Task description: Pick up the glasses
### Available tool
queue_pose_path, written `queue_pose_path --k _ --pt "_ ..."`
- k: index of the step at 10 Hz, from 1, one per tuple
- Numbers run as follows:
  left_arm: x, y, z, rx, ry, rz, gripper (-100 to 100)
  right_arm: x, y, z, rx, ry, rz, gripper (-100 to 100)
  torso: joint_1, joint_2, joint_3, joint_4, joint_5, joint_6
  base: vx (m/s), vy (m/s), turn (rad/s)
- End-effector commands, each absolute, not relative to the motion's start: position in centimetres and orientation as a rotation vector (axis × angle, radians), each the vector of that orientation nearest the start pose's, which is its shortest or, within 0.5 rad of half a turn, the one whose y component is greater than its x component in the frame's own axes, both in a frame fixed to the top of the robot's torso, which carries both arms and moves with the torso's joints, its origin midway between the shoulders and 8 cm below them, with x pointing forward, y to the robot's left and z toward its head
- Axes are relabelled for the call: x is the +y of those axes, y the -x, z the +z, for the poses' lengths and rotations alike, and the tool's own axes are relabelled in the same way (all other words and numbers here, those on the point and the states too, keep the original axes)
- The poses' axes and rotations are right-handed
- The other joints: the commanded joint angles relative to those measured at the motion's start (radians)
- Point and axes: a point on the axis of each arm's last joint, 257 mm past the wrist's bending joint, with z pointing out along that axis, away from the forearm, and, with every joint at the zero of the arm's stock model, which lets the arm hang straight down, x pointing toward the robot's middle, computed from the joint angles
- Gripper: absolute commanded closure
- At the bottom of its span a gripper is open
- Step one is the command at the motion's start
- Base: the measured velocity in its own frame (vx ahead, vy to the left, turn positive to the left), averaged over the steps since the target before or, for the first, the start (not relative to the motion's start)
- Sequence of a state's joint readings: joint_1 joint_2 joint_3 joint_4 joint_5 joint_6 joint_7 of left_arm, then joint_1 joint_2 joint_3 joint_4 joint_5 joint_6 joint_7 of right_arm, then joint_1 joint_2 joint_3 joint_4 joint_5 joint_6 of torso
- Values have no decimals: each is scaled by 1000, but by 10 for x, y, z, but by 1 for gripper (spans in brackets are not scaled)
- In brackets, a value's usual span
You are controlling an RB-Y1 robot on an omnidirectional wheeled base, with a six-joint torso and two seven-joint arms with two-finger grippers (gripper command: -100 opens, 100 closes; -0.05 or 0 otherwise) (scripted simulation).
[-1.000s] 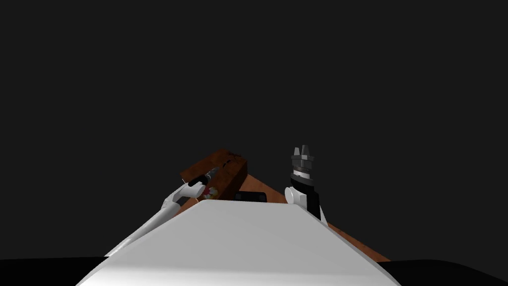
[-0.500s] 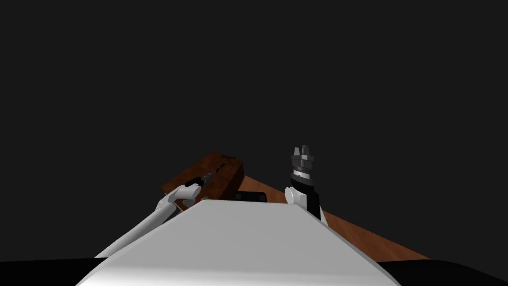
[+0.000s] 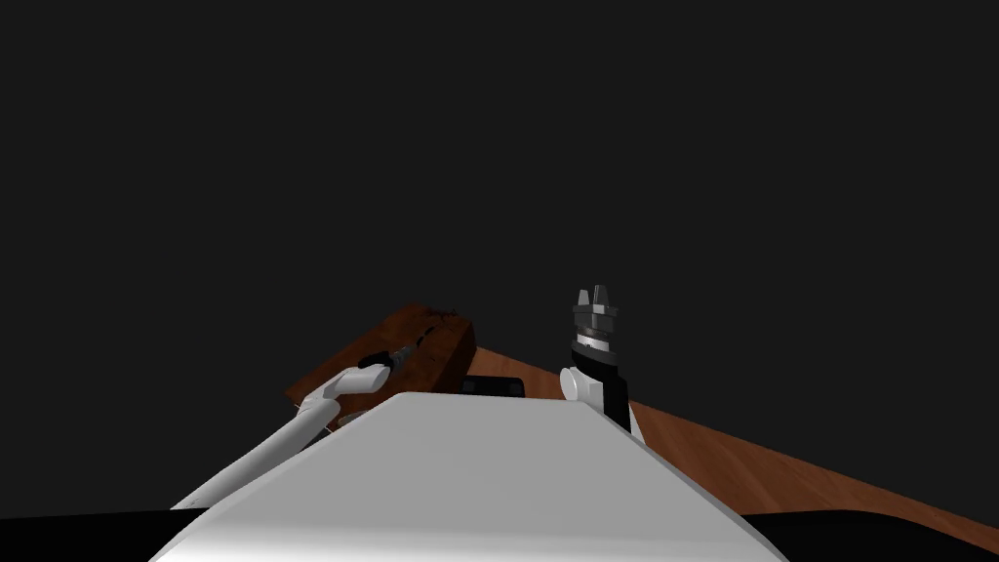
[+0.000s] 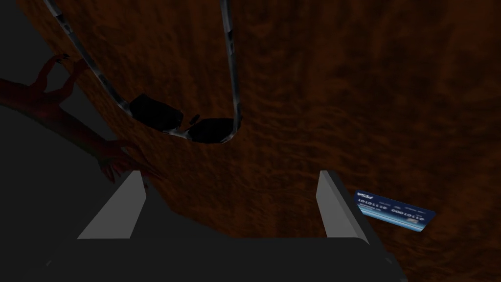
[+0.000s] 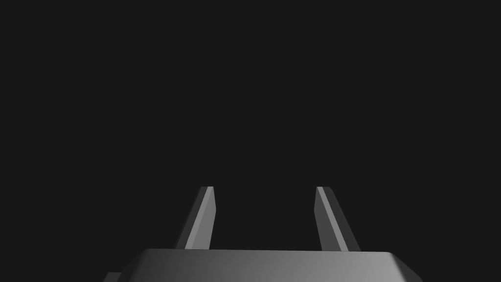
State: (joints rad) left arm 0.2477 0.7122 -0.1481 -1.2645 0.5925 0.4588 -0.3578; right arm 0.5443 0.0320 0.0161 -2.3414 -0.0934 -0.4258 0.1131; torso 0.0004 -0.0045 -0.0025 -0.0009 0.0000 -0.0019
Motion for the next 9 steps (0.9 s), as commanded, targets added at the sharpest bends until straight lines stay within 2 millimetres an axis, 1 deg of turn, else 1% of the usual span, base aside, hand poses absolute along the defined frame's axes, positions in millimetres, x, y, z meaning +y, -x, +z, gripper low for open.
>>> queue_pose_path --k 1,2,3,4,5,6,7,8,9 --pt "519 -277 -512 2113 1576 -157 -100 -292 -339 23 598 -739 1246 0 0 0 0 0 0 0 39 12 -231" --pt "523 -271 -515 2113 1588 -141 -100 -292 -339 23 598 -739 1246 0 0 -1 0 0 0 1 36 14 -134" --pt "531 -258 -522 2129 1631 -108 -100 -292 -339 23 598 -739 1246 0 0 0 0 0 0 0 39 9 -214" --pt "539 -243 -528 2141 1677 -74 -100 -292 -339 23 598 -739 1246 0 0 -1 0 0 0 1 61 19 -352" --pt "543 -237 -531 2140 1692 -55 -100 -292 -339 23 598 -739 1246 0 0 -2 -1 0 0 1 56 25 -134" --pt "550 -222 -537 2149 1737 -24 -100 -292 -339 23 598 -739 1246 0 1 -2 -1 0 0 0 44 15 -194" --pt "552 -218 -538 2148 1745 -14 -100 -292 -339 23 598 -739 1246 0 0 -1 -1 0 0 0 31 14 -108" --pt "559 -203 -544 2154 1792 19 -100 -292 -339 23 598 -739 1246 0 0 0 0 0 0 0 39 10 -199" --pt "562 -190 -548 2159 1834 42 -100 -292 -339 23 598 -739 1246 0 0 -1 0 0 0 1 59 17 -350"
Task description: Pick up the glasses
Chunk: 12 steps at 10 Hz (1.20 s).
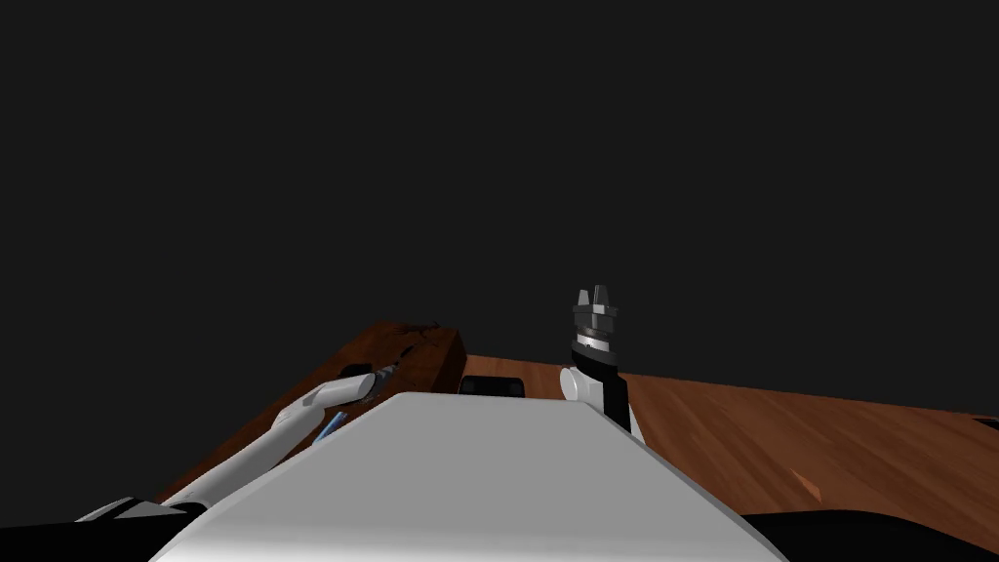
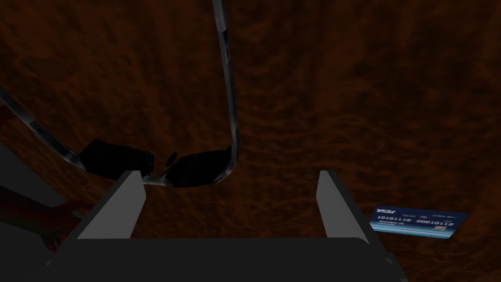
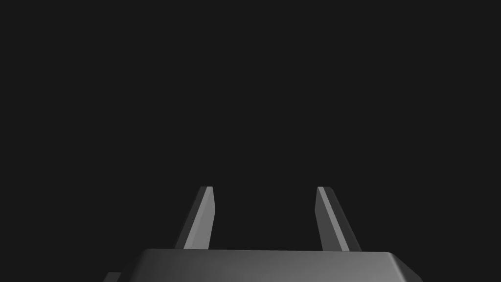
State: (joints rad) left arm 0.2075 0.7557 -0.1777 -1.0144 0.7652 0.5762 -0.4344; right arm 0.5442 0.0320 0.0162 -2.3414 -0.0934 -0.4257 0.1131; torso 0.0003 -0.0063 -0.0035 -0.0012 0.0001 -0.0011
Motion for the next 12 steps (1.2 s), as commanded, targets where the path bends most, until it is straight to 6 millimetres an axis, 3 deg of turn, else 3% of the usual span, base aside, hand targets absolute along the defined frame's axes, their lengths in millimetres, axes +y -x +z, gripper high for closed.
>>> queue_pose_path --k 1,9,10,11,12 --pt "566 -176 -552 2162 1876 67 -100 -292 -339 23 598 -739 1246 0 0 0 0 0 0 0 65 38 -261" --pt "569 -122 -570 2168 2032 151 -100 -292 -339 23 598 -739 1246 0 -1 2 1 0 0 -1 30 13 -89" --pt "570 -126 -568 2164 2021 145 -100 -292 -339 23 598 -739 1246 0 0 1 1 0 0 -1 15 9 -12" --pt "570 -125 -568 2166 2022 146 0 -292 -339 23 598 -739 1246 0 -1 2 1 0 0 -1 0 0 0" --pt "561 -123 -578 2160 2026 144 -100 -292 -339 23 598 -739 1246 0 -2 3 2 1 0 -1 -6 46 -27"
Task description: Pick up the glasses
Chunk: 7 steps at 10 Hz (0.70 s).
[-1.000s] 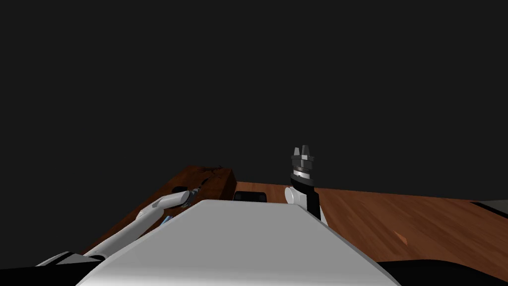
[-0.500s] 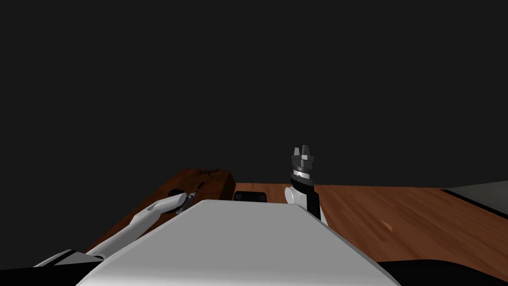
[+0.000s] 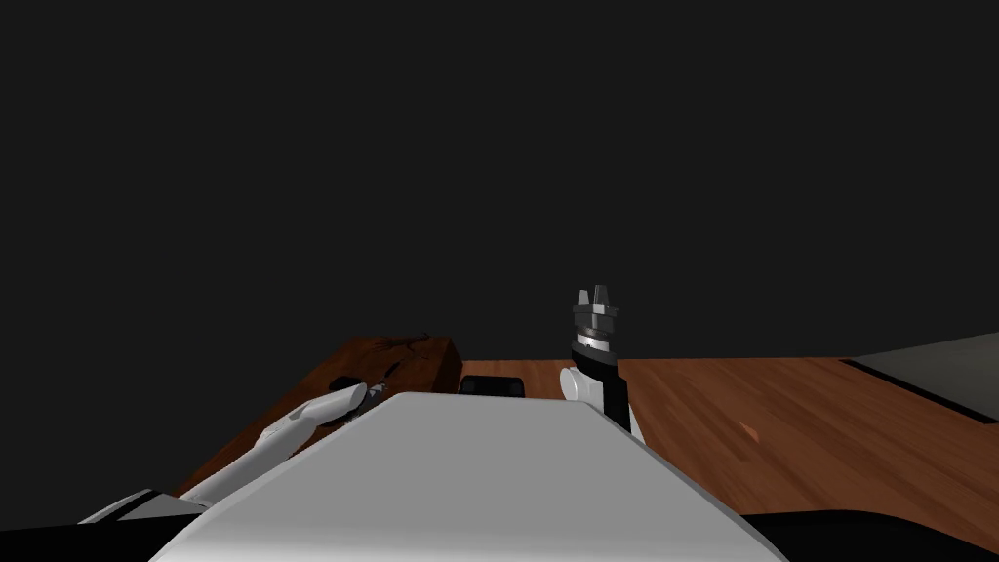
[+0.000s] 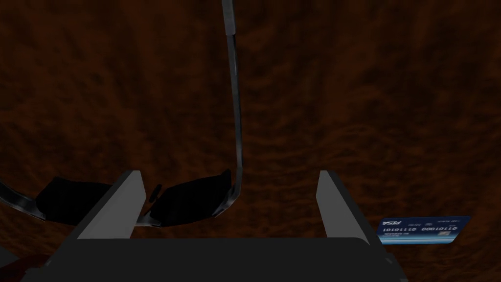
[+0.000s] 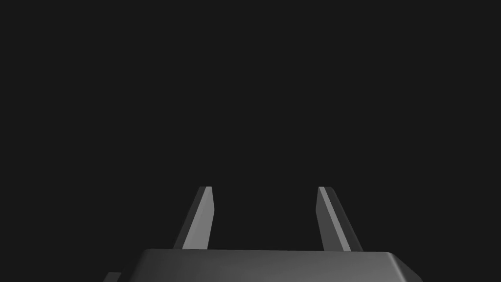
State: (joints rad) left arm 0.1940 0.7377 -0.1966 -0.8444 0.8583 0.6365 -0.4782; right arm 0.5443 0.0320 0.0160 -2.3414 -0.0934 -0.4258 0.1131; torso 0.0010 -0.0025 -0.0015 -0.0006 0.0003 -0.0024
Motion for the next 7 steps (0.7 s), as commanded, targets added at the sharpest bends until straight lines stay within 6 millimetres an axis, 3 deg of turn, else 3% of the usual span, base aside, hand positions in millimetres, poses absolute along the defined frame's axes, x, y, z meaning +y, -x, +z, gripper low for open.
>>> queue_pose_path --k 1,4,5,7 --pt "556 -122 -583 2157 2028 143 -100 -292 -339 23 598 -739 1246 0 0 0 0 0 0 0 -2 85 -44" --pt "549 -121 -590 2157 2029 141 -100 -292 -339 23 598 -739 1246 0 2 -1 0 0 1 0 5 61 -19" --pt "549 -121 -590 2155 2030 140 100 -292 -339 23 598 -739 1246 0 0 0 0 0 0 0 0 6 0" --pt "549 -120 -590 2157 2031 144 100 -292 -339 23 598 -739 1246 0 -2 -1 0 1 0 1 0 0 0"
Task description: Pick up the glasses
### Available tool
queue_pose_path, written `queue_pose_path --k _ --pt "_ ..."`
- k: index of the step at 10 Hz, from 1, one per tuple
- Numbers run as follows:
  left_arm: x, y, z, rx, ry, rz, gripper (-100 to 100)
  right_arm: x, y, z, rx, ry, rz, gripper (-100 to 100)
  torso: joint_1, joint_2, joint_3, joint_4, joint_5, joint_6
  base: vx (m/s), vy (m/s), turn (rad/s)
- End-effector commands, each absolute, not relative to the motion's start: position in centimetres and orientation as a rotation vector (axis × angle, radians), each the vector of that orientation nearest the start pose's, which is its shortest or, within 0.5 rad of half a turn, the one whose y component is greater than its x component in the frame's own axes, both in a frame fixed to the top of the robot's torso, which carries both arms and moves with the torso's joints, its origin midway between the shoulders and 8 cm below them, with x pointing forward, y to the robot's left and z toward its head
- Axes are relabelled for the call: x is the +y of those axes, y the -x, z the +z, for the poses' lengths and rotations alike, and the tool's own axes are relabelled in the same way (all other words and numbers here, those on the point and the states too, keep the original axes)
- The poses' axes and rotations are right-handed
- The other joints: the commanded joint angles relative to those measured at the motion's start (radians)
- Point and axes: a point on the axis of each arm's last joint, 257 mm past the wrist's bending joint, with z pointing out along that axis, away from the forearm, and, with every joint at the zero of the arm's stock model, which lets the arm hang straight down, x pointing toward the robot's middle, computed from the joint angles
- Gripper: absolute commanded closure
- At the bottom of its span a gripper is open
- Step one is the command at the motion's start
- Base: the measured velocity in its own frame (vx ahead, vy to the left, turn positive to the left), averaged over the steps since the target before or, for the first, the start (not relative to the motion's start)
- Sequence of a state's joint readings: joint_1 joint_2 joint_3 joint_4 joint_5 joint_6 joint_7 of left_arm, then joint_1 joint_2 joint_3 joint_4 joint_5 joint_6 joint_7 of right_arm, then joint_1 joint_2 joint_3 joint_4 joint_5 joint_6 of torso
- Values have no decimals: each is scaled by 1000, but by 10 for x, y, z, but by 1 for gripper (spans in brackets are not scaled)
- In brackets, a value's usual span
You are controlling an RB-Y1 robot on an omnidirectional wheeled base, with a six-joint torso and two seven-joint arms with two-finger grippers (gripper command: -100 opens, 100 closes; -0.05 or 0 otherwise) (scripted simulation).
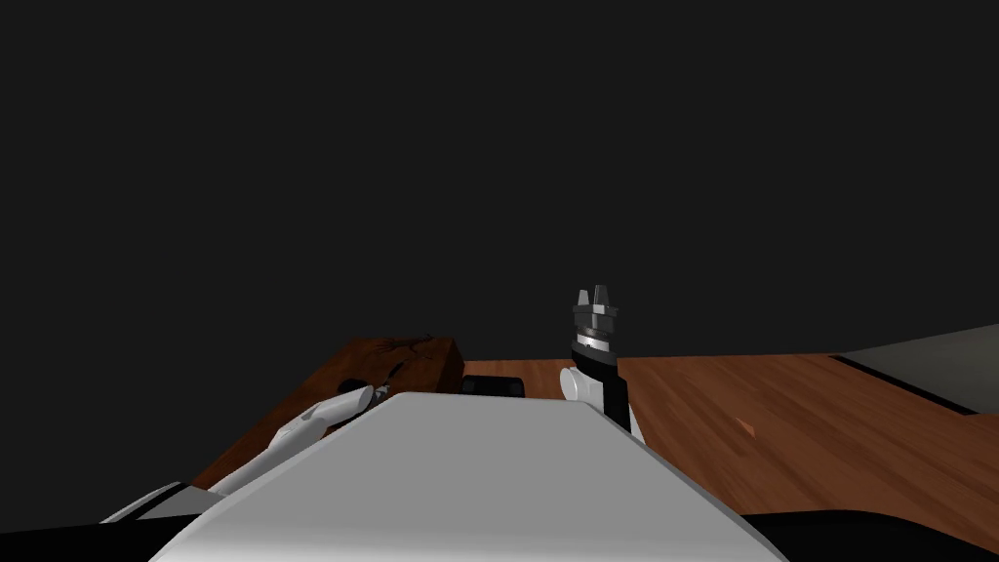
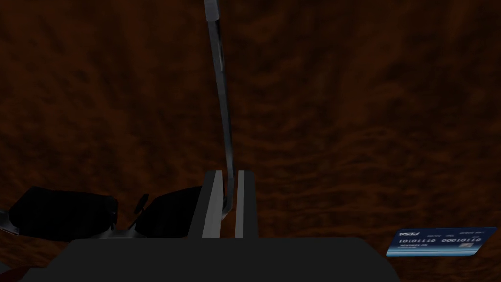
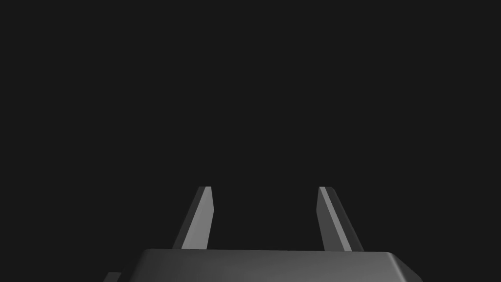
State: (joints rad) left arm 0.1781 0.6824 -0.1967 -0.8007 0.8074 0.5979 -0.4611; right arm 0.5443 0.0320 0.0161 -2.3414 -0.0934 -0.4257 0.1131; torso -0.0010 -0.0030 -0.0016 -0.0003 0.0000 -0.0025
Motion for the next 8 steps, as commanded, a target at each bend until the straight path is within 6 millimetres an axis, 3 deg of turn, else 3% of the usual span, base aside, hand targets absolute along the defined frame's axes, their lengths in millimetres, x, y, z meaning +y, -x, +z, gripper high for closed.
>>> queue_pose_path --k 1,2,3,4,7,8 --pt "549 -121 -590 2157 2029 142 100 -292 -339 23 598 -739 1246 0 0 0 0 0 0 0 0 0 0" --pt "549 -121 -590 2157 2029 142 100 -292 -339 23 598 -739 1246 0 0 0 0 0 0 0 0 0 0" --pt "549 -121 -590 2158 2028 143 0 -292 -339 23 598 -739 1246 0 0 0 0 0 0 0 0 0 0" --pt "558 -123 -581 2158 2027 143 100 -292 -339 23 598 -739 1246 0 0 0 0 0 0 0 -9 -58 36" --pt "566 -124 -573 2160 2026 145 100 -292 -339 23 598 -739 1246 0 -6 0 0 0 -1 -1 0 -70 32" --pt "566 -123 -573 2163 2024 146 0 -292 -339 23 598 -739 1246 0 -4 0 0 0 -1 0 0 -8 0"
